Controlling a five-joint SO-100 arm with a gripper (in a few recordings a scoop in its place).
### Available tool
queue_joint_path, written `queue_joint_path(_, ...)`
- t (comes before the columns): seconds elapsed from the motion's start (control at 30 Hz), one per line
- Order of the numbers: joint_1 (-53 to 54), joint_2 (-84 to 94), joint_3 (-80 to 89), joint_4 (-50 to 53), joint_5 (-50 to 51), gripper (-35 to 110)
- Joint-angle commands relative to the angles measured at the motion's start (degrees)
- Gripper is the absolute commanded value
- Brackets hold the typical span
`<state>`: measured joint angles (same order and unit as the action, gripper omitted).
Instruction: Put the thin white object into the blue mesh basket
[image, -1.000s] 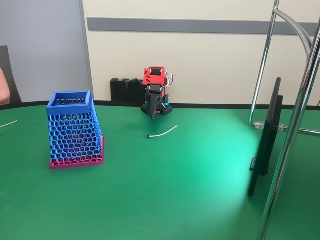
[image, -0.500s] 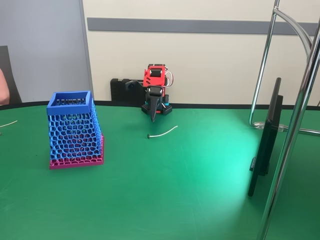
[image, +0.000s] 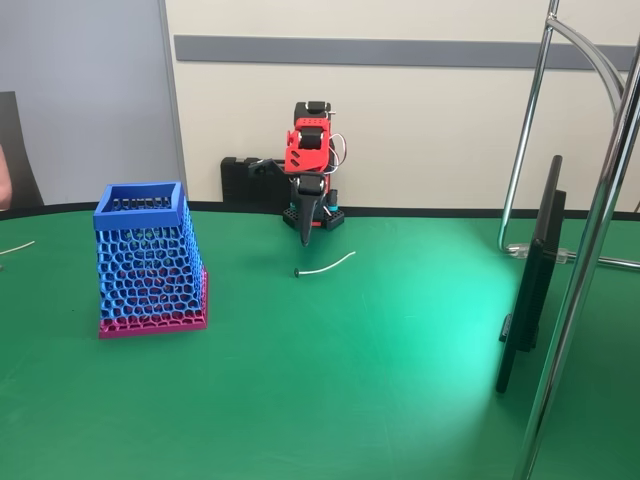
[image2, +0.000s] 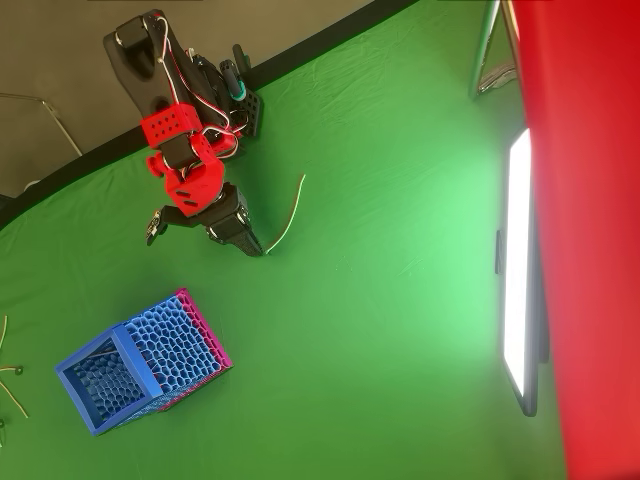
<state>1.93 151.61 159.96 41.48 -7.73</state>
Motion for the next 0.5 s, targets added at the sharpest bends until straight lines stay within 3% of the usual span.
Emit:
queue_joint_path(0.0, -0.53, -4.92, -5.01, 0.97, -0.18, 1)
queue_joint_path(0.2, -0.62, -15.03, -11.34, 5.1, -2.37, 1)
queue_joint_path(0.47, 0.44, -27.77, -22.32, 15.82, -6.06, 12)
